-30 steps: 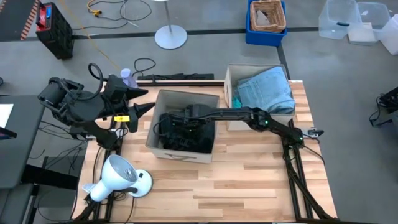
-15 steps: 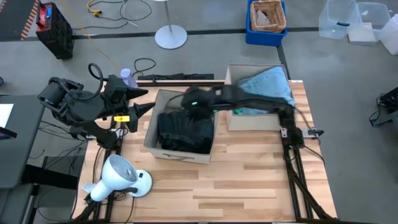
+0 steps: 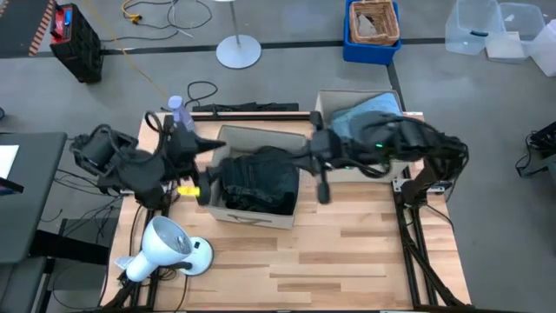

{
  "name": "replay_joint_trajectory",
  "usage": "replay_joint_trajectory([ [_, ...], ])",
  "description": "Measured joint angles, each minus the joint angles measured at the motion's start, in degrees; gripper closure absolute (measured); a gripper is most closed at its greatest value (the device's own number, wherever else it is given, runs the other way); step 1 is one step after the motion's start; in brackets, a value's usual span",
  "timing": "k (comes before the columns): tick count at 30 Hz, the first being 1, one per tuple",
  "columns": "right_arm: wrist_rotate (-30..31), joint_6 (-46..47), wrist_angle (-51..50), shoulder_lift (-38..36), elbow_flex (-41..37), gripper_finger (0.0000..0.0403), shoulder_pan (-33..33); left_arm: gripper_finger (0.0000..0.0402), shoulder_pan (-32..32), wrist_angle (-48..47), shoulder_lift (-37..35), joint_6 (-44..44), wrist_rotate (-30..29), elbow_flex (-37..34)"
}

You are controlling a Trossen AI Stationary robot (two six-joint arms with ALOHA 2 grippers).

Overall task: Sort clothes
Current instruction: Return to Home Position

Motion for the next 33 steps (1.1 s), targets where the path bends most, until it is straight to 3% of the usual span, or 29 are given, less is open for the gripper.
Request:
replay_joint_trajectory([
  [9, -2.57, -4.7, 9.3, -0.31, -0.87, 0.0403, 6.45, 0.0159, -3.08, 20.35, -0.02, 9.68, 2.11, -11.9],
  [14, -5.02, -3.39, 21.42, -0.4, -9.73, 0.0403, 7.5, 0.0212, -3.63, 33.76, 0.04, 15.67, 4.52, -19.0],
  [17, -4.6, -0.25, 21.5, -2.59, -17.08, 0.0403, 7.95, 0.0252, -3.63, 37.58, -0.14, 16.93, 4.54, -21.82],
  [20, 1.3, 1.12, 25.29, -9.01, -27.03, 0.0403, 10.41, 0.0296, -3.63, 37.31, -0.82, 16.58, 4.59, -22.91],
  [26, 12.77, 3.1, 33.12, -28.97, -50.72, 0.0403, 15.95, 0.0385, -4.54, 36.84, -6.42, 16.56, 4.55, -27.72],
  [29, 15.2, 7.39, 34.78, -38.35, -61.16, 0.0403, 18.91, 0.0397, -4.67, 36.95, -11.15, 16.4, 6.21, -33.68],
  [33, 18.84, 10.28, 39.02, -48.25, -73.36, 0.0403, 23.7, 0.04, -4.57, 46.3, -18.88, 16.48, 9.28, -45.53],
])
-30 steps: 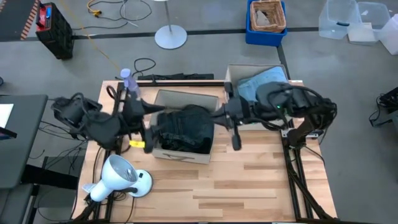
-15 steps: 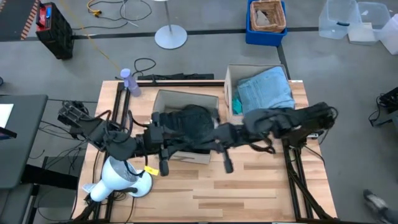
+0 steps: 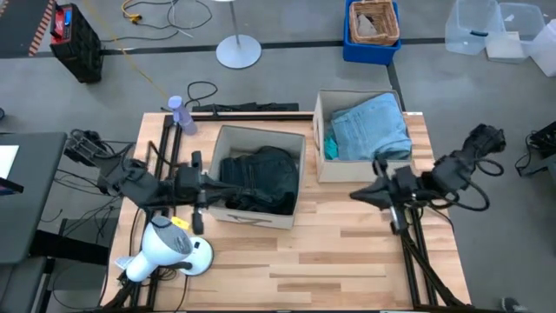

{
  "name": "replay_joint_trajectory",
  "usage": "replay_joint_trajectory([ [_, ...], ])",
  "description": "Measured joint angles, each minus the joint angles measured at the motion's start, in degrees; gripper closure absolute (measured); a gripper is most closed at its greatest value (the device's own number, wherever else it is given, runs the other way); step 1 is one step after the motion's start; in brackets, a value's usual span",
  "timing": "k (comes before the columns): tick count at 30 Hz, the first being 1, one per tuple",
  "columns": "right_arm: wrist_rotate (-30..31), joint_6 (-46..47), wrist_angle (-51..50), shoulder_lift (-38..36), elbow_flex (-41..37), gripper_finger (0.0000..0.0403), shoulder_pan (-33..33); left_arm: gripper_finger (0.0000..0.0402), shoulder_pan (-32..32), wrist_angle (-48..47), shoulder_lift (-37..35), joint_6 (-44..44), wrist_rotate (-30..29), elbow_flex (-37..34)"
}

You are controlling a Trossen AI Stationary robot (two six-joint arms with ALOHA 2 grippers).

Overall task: Sort clothes
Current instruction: Return to Home Position

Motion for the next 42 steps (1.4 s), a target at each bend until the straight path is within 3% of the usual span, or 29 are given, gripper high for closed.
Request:
replay_joint_trajectory([
  [3, 3.75, 0.02, 0.86, -5.84, -6.58, 0.0403, 2.4, 0.0401, -0.06, 7.57, -6.68, -0.26, 1.17, -10.27],
  [9, 3.94, 0.34, -0.16, -15.63, -16.14, 0.0403, 4.16, 0.0401, 0.44, 17.67, -18.59, -3.19, 2.53, -28.74],
  [16, 4.01, 1.08, -0.94, -29.24, -26.42, 0.0403, 5.49, 0.0401, 1.75, 23.58, -30.45, -2.88, 3.03, -43.26],
  [20, 4.07, 1.1, -3.23, -37.11, -32.24, 0.0403, 5.45, 0.0401, 4.32, 23.66, -34.91, -1.56, 3.49, -48.27],
  [26, 5.1, 1.06, -7.41, -49.6, -39.55, 0.0403, 4.9, 0.0401, 11.01, 23.74, -38.96, -2.98, 9.84, -55.34],
  [30, 6.28, 0.01, -12.14, -50.04, -41.08, 0.0403, 4.59, 0.0402, 15.84, 25.25, -41.56, -3.32, 13.92, -59.52],
  [36, 3.93, -1.31, -10.58, -50.01, -43.22, 0.0403, 3.72, 0.0401, 22.72, 25.34, -45.43, -3.32, 21.22, -62.06],
  [42, 0.14, -1.07, 4.81, -50.01, -52.41, 0.0403, 2.72, 0.0401, 30.56, 24.87, -45.33, -3.27, 31.51, -62.13],
])
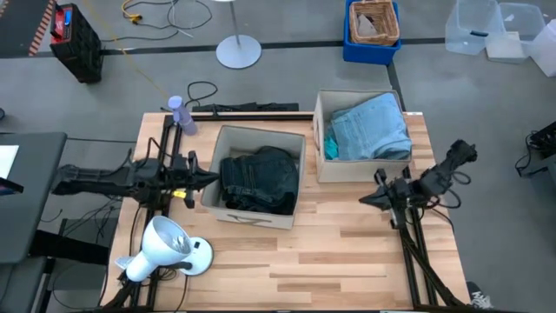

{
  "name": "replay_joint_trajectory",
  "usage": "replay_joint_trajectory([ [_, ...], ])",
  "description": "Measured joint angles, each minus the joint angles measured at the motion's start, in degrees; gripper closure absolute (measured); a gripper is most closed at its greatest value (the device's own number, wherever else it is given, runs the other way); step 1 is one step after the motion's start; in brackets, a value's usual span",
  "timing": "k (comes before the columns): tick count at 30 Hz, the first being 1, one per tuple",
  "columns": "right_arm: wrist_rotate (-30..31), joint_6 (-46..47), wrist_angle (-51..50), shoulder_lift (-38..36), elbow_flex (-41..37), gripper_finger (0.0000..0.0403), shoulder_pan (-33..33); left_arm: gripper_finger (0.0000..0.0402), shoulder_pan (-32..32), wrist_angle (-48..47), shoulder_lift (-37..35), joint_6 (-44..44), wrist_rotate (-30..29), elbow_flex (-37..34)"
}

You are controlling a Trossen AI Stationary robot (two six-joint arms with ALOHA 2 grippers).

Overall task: Sort clothes
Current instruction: Return to Home Position

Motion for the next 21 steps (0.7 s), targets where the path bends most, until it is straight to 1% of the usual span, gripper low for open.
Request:
replay_joint_trajectory([
  [4, -0.2, -0.38, 9.09, 0.0, -6.91, 0.0403, -1.71, 0.0401, 5.26, 0.0, 0.13, 0.16, 4.64, 0.0],
  [7, -0.54, -0.87, 10.11, -0.04, -7.52, 0.0403, -4.04, 0.0401, 8.56, -0.14, 0.0, 0.16, 7.96, 0.0],
  [8, -1.81, -1.39, 10.09, 0.02, -7.52, 0.0403, -5.08, 0.0401, 9.46, -0.37, 0.07, 0.21, 8.83, 0.0],
  [11, -8.51, -2.19, 9.37, 0.03, -7.54, 0.0403, -8.86, 0.0401, 11.68, 0.67, 0.07, 0.63, 9.91, -1.7],
  [15, -18.9, -0.56, 7.61, 0.09, -7.54, 0.0403, -15.65, 0.0401, 13.98, 10.22, -0.38, -2.16, 10.52, -7.74],
  [19, -25.0, 1.97, 6.57, 0.09, -7.57, 0.0403, -21.6, 0.0401, 14.51, 20.79, -0.46, -5.65, 10.57, -13.91],
  [21, -26.79, 2.18, 6.28, 0.11, -7.57, 0.0403, -23.55, 0.0401, 14.53, 22.64, -0.4, -6.47, 10.15, -15.71],
])
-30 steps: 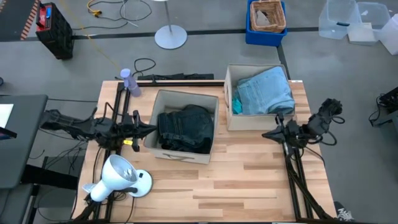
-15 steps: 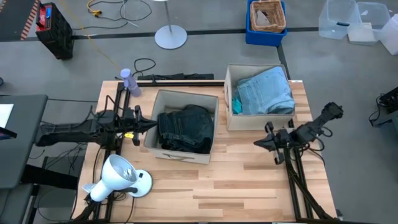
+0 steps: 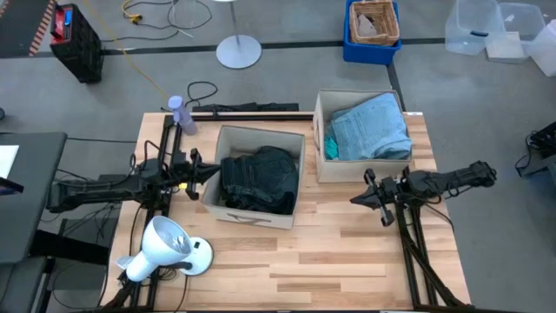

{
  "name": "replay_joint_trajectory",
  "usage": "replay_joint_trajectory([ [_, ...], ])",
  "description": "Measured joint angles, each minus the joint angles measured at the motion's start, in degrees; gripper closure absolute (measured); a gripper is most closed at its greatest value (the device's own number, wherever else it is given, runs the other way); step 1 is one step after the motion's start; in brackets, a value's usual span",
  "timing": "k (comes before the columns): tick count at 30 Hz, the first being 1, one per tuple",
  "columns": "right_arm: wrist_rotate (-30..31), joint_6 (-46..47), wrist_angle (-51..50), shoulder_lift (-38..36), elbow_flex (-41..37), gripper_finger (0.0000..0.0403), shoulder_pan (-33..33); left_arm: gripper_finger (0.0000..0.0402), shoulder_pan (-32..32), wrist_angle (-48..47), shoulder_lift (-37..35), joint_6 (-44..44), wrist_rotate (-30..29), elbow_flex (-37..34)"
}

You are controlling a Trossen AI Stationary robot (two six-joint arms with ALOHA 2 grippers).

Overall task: Sort clothes
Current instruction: Return to Home Position

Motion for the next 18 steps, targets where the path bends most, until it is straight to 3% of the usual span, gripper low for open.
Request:
replay_joint_trajectory([
  [12, -0.29, 14.28, -0.3, 0.0, -0.04, 0.0403, -6.7, 0.0397, 0.0, -1.41, 0.0, -1.29, -1.76, -0.12],
  [18, -0.27, 15.39, -0.35, 0.0, -0.07, 0.0403, -6.93, 0.0391, 0.0, -1.41, 0.04, -0.89, -1.97, -0.14],
])
